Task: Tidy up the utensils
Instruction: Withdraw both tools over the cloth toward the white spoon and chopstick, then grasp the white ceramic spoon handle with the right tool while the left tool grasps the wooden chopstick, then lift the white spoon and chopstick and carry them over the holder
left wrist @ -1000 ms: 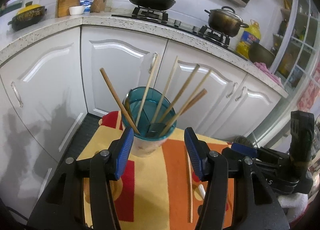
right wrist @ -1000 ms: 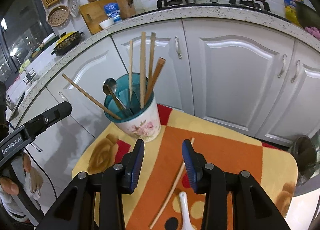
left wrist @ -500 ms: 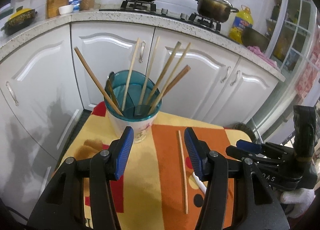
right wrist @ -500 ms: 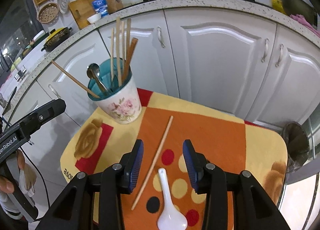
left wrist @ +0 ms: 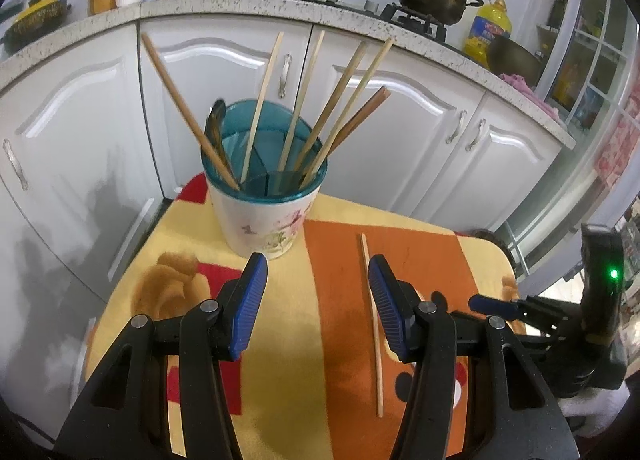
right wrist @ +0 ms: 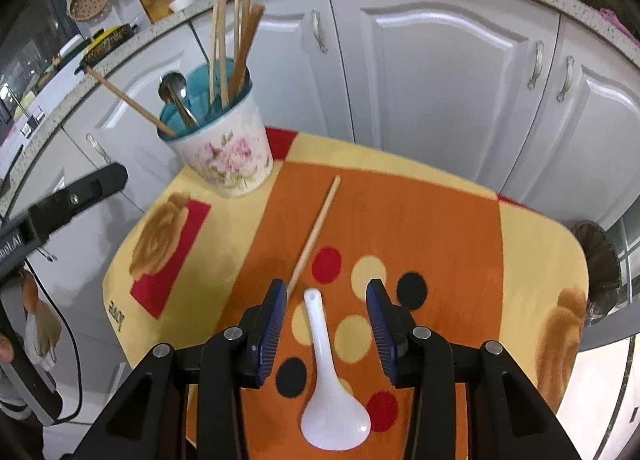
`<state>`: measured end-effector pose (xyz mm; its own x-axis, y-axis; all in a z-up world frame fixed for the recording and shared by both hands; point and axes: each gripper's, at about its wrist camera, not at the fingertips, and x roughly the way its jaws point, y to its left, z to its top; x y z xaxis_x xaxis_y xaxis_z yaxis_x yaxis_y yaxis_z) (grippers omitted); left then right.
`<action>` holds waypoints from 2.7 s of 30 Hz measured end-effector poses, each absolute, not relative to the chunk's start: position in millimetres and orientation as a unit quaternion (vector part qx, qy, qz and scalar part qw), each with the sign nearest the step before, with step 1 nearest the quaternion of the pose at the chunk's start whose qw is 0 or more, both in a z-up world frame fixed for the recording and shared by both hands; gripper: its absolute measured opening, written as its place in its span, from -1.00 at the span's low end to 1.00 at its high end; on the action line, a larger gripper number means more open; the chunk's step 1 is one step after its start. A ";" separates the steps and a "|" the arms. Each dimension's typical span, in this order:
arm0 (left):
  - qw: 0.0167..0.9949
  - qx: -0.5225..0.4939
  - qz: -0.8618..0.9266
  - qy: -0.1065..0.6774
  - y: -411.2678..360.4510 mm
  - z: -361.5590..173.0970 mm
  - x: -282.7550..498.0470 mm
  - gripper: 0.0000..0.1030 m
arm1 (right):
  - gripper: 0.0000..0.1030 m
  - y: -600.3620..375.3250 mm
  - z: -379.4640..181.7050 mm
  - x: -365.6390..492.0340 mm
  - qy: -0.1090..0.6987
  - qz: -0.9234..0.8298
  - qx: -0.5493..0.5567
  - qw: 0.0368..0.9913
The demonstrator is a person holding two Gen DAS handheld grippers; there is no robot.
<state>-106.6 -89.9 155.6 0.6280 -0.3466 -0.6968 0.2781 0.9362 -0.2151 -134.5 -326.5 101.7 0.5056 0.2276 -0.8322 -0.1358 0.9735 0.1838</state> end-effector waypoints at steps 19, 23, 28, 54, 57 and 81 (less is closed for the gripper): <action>0.857 -0.057 -0.183 0.479 -105.6 85.9 -87.0 0.02 | -0.74 -309.0 28.9 -108.2 0.534 0.122 0.028 0.836; 0.848 -0.050 -0.197 0.490 -123.5 77.9 -77.2 0.01 | -0.75 -323.4 28.6 -109.1 0.538 0.113 0.037 0.835; 0.835 -0.038 -0.213 0.506 -157.4 66.2 -58.0 0.01 | -0.75 -342.6 28.3 -111.4 0.540 0.100 0.057 0.834; 0.823 0.061 -0.227 0.518 -223.5 30.6 -7.3 0.00 | -0.74 -353.1 29.3 -108.1 0.535 0.108 0.078 0.834; 0.822 0.059 -0.230 0.517 -218.9 30.8 -10.2 -0.33 | -0.75 -353.1 31.2 -110.9 0.532 0.107 0.075 0.836; 0.827 -0.050 -0.256 0.499 -147.3 77.3 -54.4 -0.92 | -0.75 -356.3 83.8 -134.8 0.483 0.130 0.088 0.861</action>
